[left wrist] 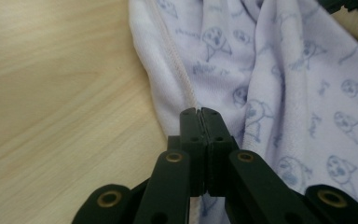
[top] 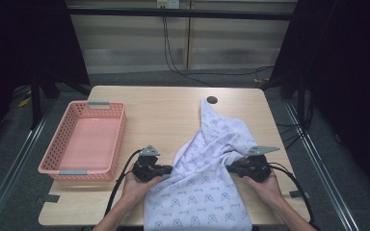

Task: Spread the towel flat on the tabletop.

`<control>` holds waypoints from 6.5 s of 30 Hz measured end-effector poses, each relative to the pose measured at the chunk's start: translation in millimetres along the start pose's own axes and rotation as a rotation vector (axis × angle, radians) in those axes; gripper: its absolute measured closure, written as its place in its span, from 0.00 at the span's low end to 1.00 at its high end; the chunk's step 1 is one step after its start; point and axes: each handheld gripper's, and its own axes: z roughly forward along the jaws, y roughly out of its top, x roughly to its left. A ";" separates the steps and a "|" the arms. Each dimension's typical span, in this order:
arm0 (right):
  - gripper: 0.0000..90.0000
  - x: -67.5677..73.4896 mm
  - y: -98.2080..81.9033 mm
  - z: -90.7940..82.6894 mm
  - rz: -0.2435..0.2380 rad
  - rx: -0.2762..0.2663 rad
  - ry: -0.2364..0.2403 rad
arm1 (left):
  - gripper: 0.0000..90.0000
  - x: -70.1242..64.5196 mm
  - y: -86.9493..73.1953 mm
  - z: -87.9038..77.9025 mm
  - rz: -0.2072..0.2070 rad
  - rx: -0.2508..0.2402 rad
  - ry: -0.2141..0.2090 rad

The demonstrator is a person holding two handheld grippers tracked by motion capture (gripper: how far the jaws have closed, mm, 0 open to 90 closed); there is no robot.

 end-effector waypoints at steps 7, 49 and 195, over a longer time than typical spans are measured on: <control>0.99 -5.6 -4.3 -38.5 0.065 -0.101 -0.018 | 0.99 0.7 -16.4 -40.3 -0.041 -0.061 0.016; 0.94 21.3 -31.9 -63.2 0.006 0.091 -0.015 | 0.93 -24.3 -48.5 -46.5 0.065 0.130 0.106; 0.92 63.1 21.9 6.9 -0.207 -0.012 0.278 | 0.76 16.4 -21.4 -20.3 -0.009 0.036 0.055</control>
